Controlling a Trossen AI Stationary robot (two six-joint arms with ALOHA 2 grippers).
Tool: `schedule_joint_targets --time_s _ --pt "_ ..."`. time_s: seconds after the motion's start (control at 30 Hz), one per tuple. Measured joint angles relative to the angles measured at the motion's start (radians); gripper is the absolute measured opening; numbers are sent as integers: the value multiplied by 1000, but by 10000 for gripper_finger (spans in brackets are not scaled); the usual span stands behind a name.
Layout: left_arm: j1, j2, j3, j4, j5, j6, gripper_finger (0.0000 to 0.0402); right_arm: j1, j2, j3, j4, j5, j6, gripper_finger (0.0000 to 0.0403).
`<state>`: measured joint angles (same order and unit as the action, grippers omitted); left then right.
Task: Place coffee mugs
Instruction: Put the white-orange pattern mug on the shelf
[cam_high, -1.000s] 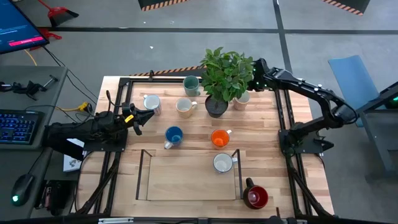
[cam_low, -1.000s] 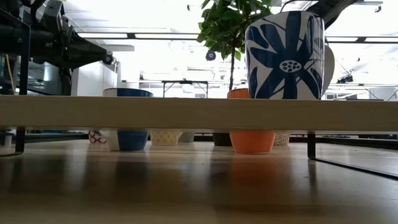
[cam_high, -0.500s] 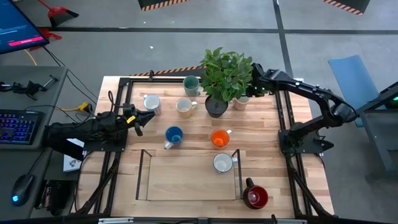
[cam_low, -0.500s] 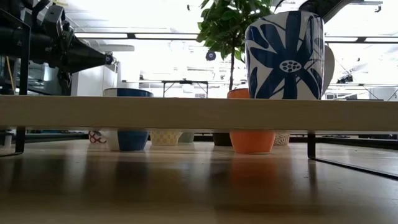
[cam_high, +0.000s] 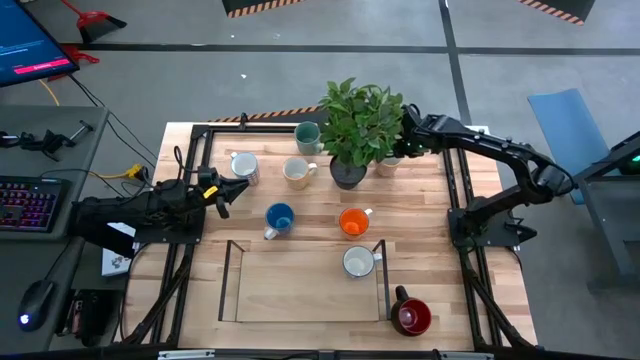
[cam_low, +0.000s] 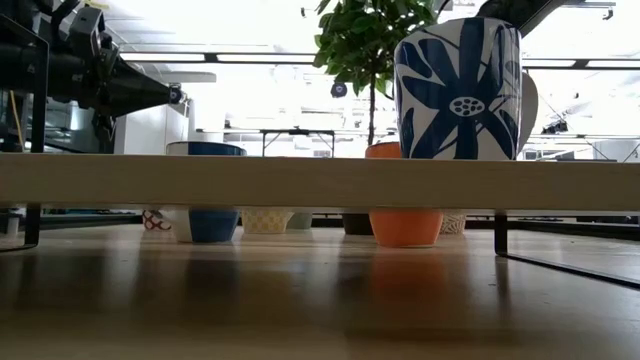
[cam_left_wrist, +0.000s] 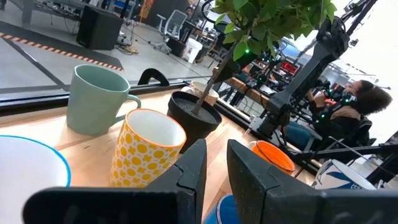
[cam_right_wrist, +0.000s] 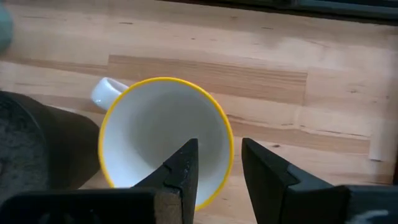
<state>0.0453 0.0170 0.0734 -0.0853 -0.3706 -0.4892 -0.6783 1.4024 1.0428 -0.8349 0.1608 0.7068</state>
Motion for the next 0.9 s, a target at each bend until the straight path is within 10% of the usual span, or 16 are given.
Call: schedule_joint_targets --time_s 0.9 --pt "0 0 0 0 2 -7 53 -28 165 -11 44 -9 -60 63"
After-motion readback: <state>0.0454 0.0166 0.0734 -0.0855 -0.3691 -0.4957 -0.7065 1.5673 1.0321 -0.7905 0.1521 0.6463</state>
